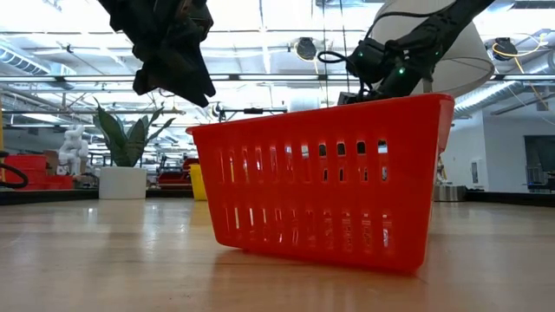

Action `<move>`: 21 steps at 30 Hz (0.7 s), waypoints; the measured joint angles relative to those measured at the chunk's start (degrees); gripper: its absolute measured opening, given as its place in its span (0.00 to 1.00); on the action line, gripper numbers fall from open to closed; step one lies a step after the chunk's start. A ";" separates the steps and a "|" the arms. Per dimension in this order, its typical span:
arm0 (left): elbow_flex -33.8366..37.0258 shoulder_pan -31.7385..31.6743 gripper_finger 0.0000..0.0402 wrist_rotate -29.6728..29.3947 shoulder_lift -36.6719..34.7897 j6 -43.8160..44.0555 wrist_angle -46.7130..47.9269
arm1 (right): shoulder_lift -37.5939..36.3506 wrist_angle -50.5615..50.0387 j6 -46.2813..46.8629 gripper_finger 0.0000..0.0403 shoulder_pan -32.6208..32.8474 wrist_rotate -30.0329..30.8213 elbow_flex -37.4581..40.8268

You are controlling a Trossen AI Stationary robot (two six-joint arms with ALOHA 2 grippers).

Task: Stack baskets by color
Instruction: Stack the bottom black basket on the top black basket

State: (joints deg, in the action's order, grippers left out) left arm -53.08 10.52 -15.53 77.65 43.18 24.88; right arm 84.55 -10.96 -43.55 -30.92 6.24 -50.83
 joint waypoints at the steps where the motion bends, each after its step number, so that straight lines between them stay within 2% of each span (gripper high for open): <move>1: 0.00 0.00 0.29 0.00 0.00 0.02 -0.02 | 0.28 0.05 0.00 0.02 0.00 0.00 0.00; 11: 0.00 0.02 0.29 0.02 0.00 -0.88 -0.02 | 1.49 0.21 2.54 0.03 0.00 -0.28 0.00; 21: 0.00 0.04 0.29 0.55 0.00 -0.85 0.03 | 1.19 0.26 4.21 0.27 -0.68 -0.08 0.00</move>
State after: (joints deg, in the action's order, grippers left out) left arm -53.08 10.57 -14.98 77.65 42.33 24.91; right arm 85.74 -10.70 -39.34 -31.59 6.16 -50.83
